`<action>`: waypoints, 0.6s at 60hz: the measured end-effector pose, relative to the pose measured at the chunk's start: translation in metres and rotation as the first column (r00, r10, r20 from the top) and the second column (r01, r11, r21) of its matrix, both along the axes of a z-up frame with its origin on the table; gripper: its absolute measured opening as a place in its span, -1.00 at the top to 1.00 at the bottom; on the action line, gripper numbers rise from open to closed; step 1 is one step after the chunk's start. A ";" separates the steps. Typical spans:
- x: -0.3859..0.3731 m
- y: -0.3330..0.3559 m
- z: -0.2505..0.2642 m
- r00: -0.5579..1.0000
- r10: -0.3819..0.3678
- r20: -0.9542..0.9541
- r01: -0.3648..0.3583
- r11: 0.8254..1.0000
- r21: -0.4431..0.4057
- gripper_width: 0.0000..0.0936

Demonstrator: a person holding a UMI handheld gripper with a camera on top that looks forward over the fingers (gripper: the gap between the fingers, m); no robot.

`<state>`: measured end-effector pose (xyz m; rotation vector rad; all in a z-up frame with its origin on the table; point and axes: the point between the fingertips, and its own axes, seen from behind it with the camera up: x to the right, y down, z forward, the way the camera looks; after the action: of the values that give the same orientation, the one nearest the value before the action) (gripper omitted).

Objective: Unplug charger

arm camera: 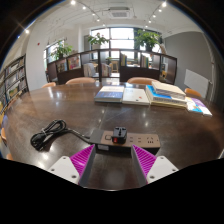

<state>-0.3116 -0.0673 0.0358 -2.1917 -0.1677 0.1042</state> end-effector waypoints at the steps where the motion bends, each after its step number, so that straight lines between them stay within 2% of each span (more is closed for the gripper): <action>1: 0.003 0.006 0.001 1.000 -0.001 0.004 0.001 1.000 0.001 -0.52; 7: -0.008 0.053 -0.009 1.000 -0.016 0.026 0.016 1.000 0.013 -0.46; 10: -0.005 0.063 -0.015 0.999 -0.024 0.037 0.024 1.000 0.009 -0.35; 14: -0.004 0.075 -0.017 0.999 -0.036 0.018 0.036 0.999 0.020 -0.06; 16: -0.003 0.077 -0.019 0.998 -0.057 -0.002 0.057 0.998 0.023 0.22; 17: -0.003 0.078 -0.019 0.998 -0.068 -0.016 0.069 0.997 0.030 0.42; 20: -0.004 0.078 -0.019 0.997 -0.074 -0.024 0.074 0.996 0.040 0.44; 28: 0.001 0.079 -0.018 0.995 -0.098 -0.029 0.099 0.994 0.044 0.70; 32: 0.001 0.080 -0.020 0.995 -0.102 -0.021 0.102 0.995 0.009 0.75; 35: 0.001 0.079 -0.014 0.992 -0.118 -0.041 0.115 0.991 -0.069 0.77; 36: 0.003 0.083 0.007 0.992 -0.117 -0.058 0.114 0.993 -0.044 0.77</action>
<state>-0.3089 0.0156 0.0424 -2.2300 -0.0050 0.1091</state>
